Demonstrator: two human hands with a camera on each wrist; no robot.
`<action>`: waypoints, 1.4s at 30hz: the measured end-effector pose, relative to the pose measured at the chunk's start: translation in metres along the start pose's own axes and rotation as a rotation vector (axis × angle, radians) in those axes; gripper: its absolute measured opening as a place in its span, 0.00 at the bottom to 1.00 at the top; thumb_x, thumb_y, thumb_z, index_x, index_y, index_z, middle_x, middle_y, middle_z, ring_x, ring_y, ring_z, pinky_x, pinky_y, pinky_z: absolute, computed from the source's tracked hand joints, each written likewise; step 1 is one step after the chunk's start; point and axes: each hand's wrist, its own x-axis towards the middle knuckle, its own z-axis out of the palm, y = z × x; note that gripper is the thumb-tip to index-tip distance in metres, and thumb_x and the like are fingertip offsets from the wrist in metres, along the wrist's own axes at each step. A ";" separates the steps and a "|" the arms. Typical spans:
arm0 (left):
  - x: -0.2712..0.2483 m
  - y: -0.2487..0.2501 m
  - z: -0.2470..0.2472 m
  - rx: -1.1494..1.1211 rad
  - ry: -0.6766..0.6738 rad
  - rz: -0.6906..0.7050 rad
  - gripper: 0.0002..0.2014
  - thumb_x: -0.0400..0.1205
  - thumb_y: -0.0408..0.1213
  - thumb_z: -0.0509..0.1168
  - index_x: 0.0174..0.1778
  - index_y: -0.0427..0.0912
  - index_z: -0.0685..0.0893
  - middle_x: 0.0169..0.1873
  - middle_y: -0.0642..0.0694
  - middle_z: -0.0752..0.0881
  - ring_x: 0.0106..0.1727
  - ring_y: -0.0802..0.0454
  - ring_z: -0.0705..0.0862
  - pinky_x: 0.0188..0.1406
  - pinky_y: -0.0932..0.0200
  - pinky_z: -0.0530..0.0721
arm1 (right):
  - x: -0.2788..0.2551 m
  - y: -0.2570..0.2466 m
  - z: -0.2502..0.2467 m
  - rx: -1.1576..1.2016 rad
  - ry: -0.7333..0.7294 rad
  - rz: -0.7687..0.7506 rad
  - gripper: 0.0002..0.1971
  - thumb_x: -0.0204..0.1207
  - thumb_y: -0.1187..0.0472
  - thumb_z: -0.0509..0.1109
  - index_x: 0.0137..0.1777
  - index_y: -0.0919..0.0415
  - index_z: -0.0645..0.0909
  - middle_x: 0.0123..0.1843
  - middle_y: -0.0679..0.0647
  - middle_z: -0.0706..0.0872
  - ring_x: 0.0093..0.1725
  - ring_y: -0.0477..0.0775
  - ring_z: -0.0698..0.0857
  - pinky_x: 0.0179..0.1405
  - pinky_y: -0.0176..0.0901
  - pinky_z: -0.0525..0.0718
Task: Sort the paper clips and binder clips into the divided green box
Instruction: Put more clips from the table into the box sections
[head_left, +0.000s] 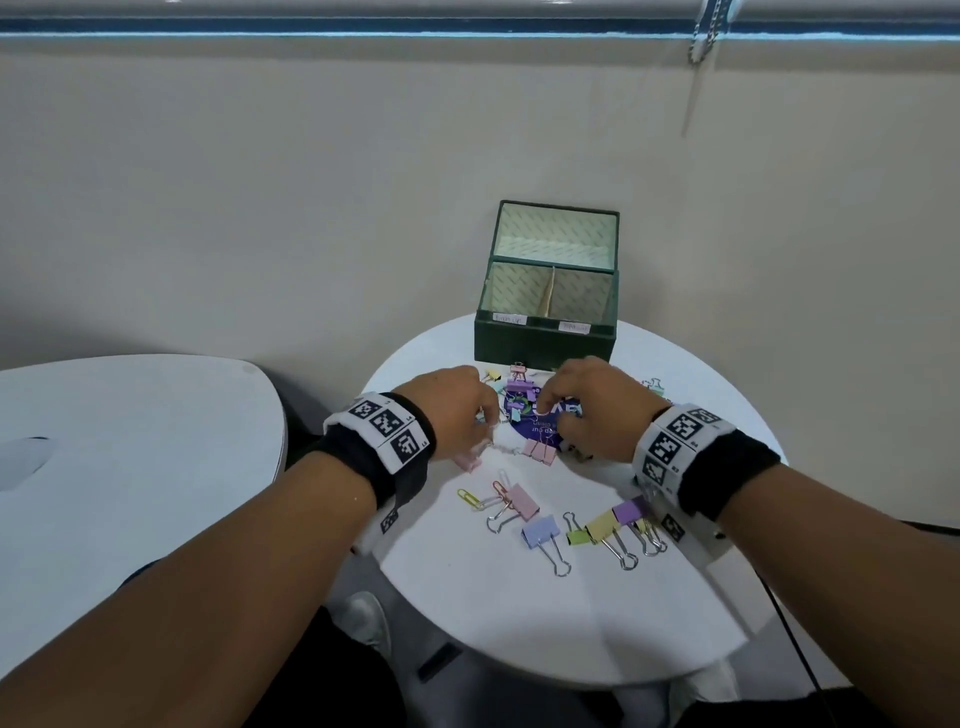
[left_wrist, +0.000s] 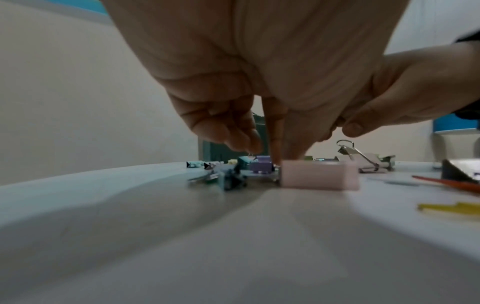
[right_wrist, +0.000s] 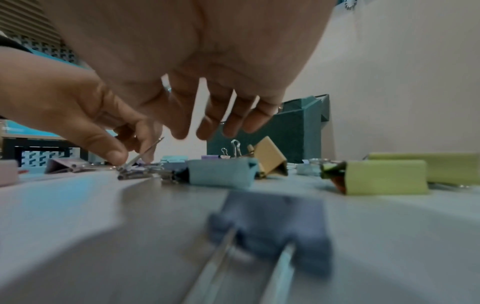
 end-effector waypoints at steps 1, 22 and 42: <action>-0.001 0.001 0.000 -0.023 0.012 0.015 0.07 0.82 0.46 0.68 0.52 0.55 0.89 0.46 0.54 0.78 0.49 0.51 0.83 0.50 0.56 0.81 | -0.001 -0.002 -0.002 0.003 0.013 -0.014 0.10 0.77 0.60 0.70 0.54 0.48 0.87 0.55 0.45 0.82 0.57 0.48 0.78 0.60 0.48 0.81; -0.040 0.008 0.008 0.001 -0.163 0.144 0.30 0.70 0.61 0.76 0.69 0.68 0.80 0.56 0.55 0.72 0.59 0.55 0.70 0.60 0.53 0.78 | -0.016 -0.038 -0.004 -0.237 -0.288 -0.009 0.06 0.74 0.55 0.71 0.49 0.43 0.83 0.46 0.41 0.85 0.47 0.50 0.84 0.52 0.46 0.87; -0.020 0.009 0.003 -0.179 0.100 0.133 0.06 0.85 0.38 0.61 0.44 0.51 0.79 0.40 0.54 0.85 0.42 0.52 0.82 0.44 0.55 0.81 | -0.016 -0.009 -0.036 0.705 0.067 0.252 0.04 0.79 0.68 0.73 0.50 0.61 0.80 0.41 0.57 0.93 0.41 0.56 0.92 0.45 0.50 0.91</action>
